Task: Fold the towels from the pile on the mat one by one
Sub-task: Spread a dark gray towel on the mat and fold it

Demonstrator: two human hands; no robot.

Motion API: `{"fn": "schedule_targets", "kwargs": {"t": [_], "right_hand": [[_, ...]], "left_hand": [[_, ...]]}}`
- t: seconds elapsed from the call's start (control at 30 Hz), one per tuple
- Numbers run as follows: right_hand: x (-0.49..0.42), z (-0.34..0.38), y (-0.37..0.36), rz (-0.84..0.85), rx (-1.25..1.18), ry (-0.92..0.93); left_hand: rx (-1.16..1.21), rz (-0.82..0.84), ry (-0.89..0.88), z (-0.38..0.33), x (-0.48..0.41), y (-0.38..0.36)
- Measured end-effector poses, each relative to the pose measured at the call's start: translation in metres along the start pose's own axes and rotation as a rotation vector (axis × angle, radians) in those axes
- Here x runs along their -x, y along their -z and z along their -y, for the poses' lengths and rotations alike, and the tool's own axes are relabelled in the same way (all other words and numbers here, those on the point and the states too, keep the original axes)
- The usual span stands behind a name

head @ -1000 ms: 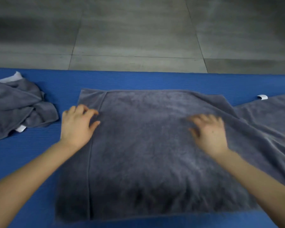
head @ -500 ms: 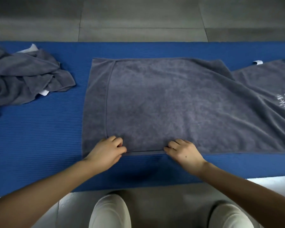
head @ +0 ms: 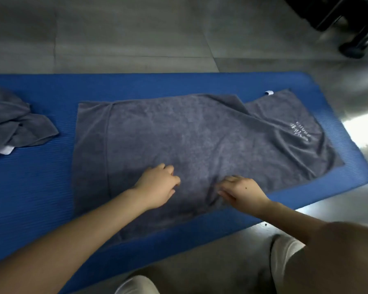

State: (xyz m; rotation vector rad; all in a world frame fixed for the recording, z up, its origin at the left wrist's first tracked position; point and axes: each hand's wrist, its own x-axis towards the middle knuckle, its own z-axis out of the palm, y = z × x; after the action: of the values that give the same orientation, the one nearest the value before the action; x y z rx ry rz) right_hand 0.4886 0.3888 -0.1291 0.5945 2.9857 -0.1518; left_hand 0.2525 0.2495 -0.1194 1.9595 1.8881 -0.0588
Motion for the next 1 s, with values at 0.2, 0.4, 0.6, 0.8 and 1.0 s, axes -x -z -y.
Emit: {"fn": "schedule_targets", "kwargs": {"t": [0.2, 0.4, 0.6, 0.8, 1.0], "right_hand": [[0.015, -0.103, 0.039, -0.004, -0.025, -0.529], [0.019, -0.185, 0.039, -0.088, -0.153, -0.799], [0.005, -0.287, 0.036, -0.194, -0.298, -0.886], [-0.034, -0.383, 0.024, -0.242, -0.345, -0.931], [-0.078, -0.45, 0.021, -0.192, -0.286, -0.966]], "left_hand": [[-0.062, -0.097, -0.077, -0.021, -0.052, 0.032], [-0.297, -0.001, -0.141, -0.035, -0.105, 0.067], [-0.429, 0.07, -0.154, -0.057, -0.196, 0.088], [-0.244, -0.226, 0.043, -0.088, -0.288, 0.1], [-0.341, -0.167, 0.473, -0.094, -0.381, 0.114]]}}
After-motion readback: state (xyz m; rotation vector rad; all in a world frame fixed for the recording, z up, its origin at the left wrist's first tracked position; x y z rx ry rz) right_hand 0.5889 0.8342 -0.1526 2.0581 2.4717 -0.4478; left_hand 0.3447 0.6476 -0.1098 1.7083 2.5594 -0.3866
